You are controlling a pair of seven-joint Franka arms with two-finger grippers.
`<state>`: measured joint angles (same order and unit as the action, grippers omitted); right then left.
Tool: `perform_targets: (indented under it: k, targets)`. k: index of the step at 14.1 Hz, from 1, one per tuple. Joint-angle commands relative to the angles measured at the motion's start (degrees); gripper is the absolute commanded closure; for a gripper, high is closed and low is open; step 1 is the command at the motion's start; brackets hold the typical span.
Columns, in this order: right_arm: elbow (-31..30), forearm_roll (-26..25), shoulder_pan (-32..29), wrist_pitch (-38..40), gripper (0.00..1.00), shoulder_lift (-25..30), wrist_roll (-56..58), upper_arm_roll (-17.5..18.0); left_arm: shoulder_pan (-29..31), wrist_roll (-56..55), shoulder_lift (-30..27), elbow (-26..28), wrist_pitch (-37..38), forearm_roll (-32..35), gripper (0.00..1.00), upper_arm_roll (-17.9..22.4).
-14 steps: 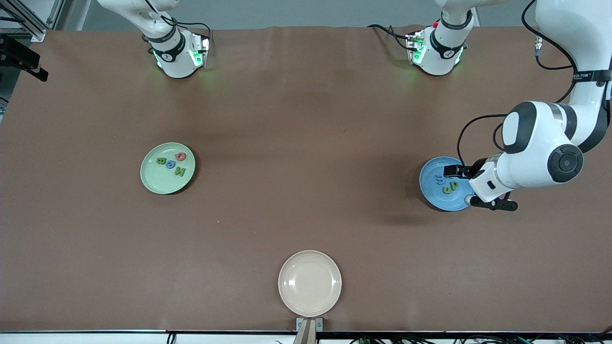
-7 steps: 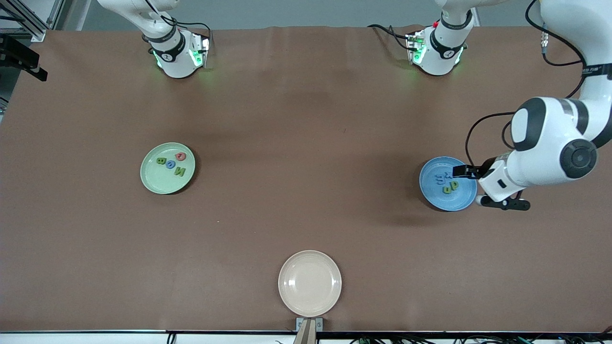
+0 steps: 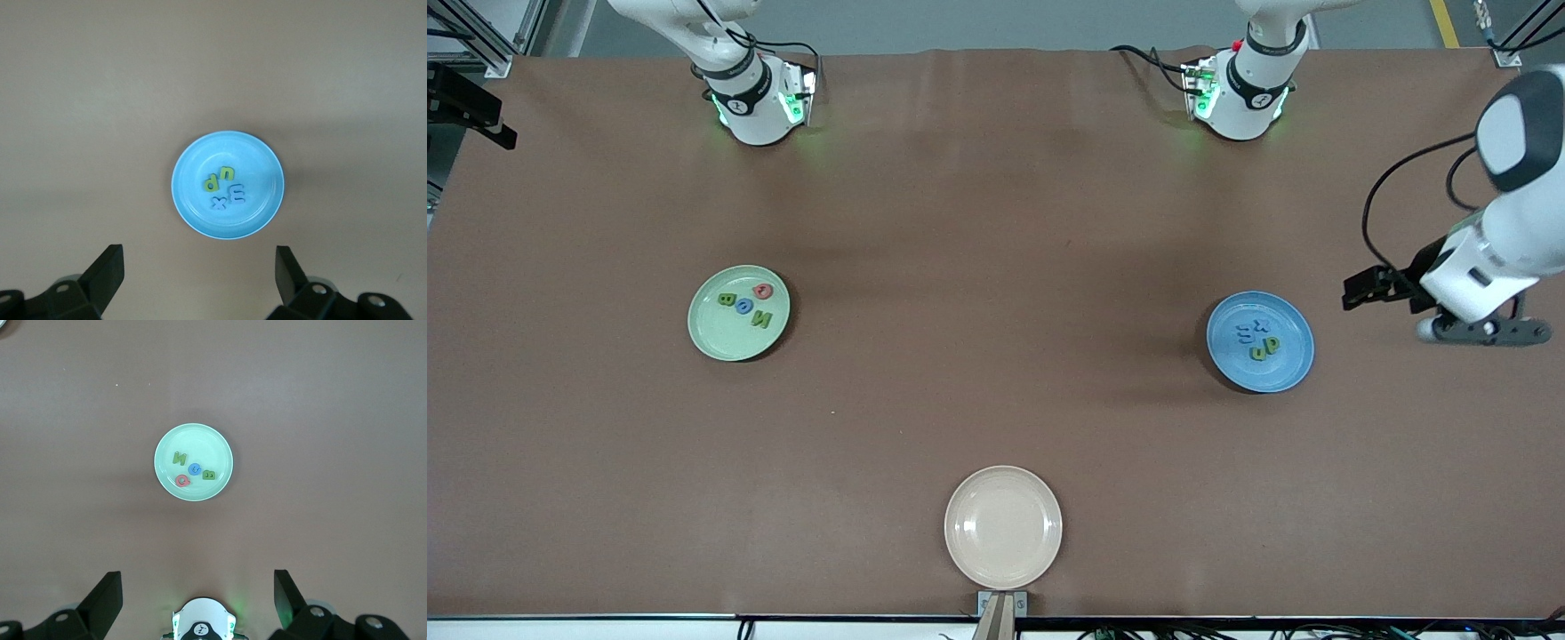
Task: Sort upper and lower case letters into plates
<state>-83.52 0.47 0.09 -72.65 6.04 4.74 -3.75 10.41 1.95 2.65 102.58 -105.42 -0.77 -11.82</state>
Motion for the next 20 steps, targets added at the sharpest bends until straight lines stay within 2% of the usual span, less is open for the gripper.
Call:
perform_targets:
  k: [1, 8, 12, 16, 20]
  targets:
    - [-0.77, -0.12, -0.18, 0.75, 0.00, 1.26, -2.02, 0.94, 1.53, 0.95, -3.35, -1.23, 3.19, -0.28, 0.00, 0.13]
    - [-0.85, -0.03, -0.44, 1.72, 0.00, 1.26, -1.75, 0.76, 2.24, 0.77, -3.35, -12.93, 13.21, -3.36, 0.00, 0.13]
    - [-0.77, 0.05, -0.09, 0.50, 0.00, 1.26, -1.40, 1.12, 1.28, 0.77, -3.53, -13.90, 14.45, -3.36, 0.00, 1.09]
    - [-0.77, 0.23, -0.18, -0.56, 0.00, 1.17, 0.27, 1.11, -5.92, 0.77, -3.61, -13.90, 15.16, -3.18, 0.00, 8.21]
    - [-0.77, 0.23, -0.18, -1.35, 0.00, 1.17, 0.27, 1.03, -6.89, 0.60, -3.61, -13.90, 15.25, -3.18, 0.00, 8.48]
